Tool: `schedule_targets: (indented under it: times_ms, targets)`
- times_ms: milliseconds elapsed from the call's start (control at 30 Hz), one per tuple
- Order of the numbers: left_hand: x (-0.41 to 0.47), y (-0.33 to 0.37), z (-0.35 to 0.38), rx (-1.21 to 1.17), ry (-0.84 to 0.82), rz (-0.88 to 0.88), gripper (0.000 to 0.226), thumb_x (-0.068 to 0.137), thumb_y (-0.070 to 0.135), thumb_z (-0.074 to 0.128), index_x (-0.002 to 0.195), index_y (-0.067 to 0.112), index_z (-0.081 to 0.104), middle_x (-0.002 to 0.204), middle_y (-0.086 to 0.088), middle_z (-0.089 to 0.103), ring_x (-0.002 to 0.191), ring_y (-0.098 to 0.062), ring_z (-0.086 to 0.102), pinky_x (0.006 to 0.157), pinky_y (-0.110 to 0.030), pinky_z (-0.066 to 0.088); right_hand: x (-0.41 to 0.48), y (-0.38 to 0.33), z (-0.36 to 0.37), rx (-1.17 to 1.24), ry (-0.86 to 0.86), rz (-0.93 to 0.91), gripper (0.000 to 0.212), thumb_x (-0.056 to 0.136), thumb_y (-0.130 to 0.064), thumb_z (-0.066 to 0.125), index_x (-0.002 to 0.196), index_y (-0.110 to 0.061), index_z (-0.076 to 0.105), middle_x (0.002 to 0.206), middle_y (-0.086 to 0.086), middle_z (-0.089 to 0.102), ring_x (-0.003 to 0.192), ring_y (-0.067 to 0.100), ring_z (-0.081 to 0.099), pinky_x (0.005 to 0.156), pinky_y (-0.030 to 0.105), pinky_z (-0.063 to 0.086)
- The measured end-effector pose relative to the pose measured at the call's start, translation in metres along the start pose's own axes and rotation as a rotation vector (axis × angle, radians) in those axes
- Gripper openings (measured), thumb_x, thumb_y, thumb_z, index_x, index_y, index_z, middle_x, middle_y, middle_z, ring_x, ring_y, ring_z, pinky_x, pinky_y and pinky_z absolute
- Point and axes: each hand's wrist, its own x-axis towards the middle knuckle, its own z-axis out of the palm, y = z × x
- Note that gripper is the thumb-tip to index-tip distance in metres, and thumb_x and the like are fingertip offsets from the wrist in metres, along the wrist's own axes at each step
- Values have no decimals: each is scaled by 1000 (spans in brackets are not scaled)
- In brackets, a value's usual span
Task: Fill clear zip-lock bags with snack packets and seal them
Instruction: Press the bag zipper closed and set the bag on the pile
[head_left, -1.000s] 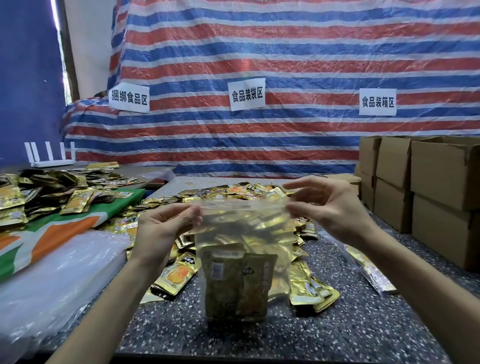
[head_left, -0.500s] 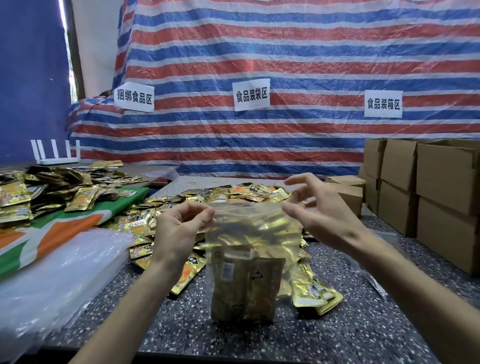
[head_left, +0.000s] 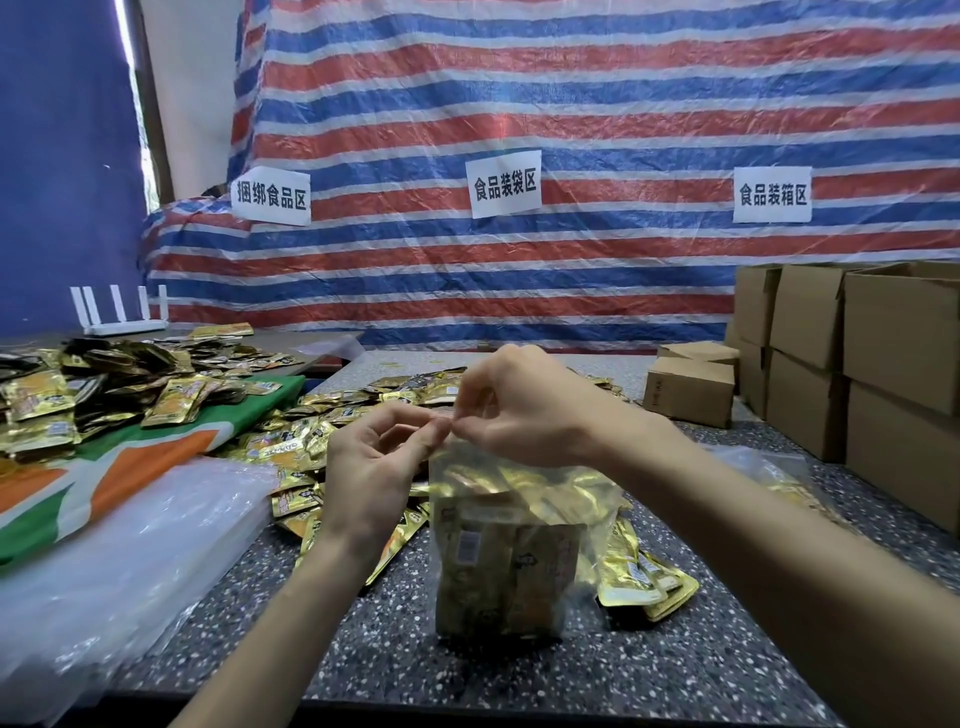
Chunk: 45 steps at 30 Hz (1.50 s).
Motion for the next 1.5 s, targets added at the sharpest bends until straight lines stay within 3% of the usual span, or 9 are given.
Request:
schedule_targets:
  times_ms: [200, 367, 500, 600, 767, 1000, 1233, 1500]
  targets:
    - [2, -1, 1, 22, 12, -4, 7, 86, 5, 70, 79, 5, 69, 74, -8, 73, 69, -12, 69, 60, -17, 53, 2, -2, 5, -101, 60, 54, 5, 85, -28, 66, 81, -28, 69, 69, -16, 56, 76, 15, 60, 63, 30, 47]
    - [1, -5, 0, 22, 66, -23, 18, 87, 5, 71, 74, 18, 72, 81, -12, 73, 73, -17, 67, 61, -20, 52, -1, 4, 4, -36, 24, 83, 13, 90, -39, 68, 78, -34, 65, 71, -19, 57, 76, 9, 59, 65, 30, 48]
    - [1, -3, 2, 35, 81, -12, 22, 86, 5, 72, 72, 22, 73, 72, -2, 71, 68, -11, 66, 59, -16, 50, -8, 12, 0, 5, 33, 101, 10, 89, -37, 70, 80, -31, 71, 72, -21, 61, 75, 3, 61, 67, 32, 52]
    - [1, -2, -2, 42, 98, -7, 24, 86, 5, 72, 71, 24, 74, 70, 1, 72, 67, -9, 68, 60, -14, 51, -17, 24, -4, 45, 22, 140, 12, 89, -36, 72, 79, -30, 72, 76, -19, 66, 77, 3, 63, 76, 42, 57]
    - [-3, 1, 0, 20, 89, 5, 25, 85, 4, 72, 71, 24, 75, 71, 0, 73, 67, -7, 68, 58, -14, 52, -32, 37, -9, 96, 23, 175, 14, 90, -37, 71, 82, -26, 73, 81, -11, 70, 79, 9, 66, 77, 46, 57]
    - [-1, 3, 3, -17, 105, -25, 22, 85, 5, 72, 71, 21, 76, 70, 1, 72, 67, -7, 68, 59, -14, 51, -54, 53, -20, 136, 49, 207, 12, 90, -31, 71, 87, -20, 75, 83, -10, 71, 76, 7, 64, 70, 32, 55]
    - [1, 0, 1, 27, 121, -18, 22, 84, 9, 73, 72, 26, 77, 70, 2, 73, 67, -7, 67, 61, -14, 51, -68, 64, -30, 126, 72, 246, 8, 89, -34, 72, 85, -27, 74, 85, -13, 70, 79, 5, 64, 76, 39, 57]
    - [2, -4, -4, 0, 128, -45, 11, 79, 16, 73, 74, 25, 78, 73, 2, 74, 69, -7, 68, 60, -14, 51, -86, 78, -36, 154, 83, 299, 7, 91, -26, 70, 85, -25, 72, 81, -9, 71, 75, 5, 65, 71, 27, 54]
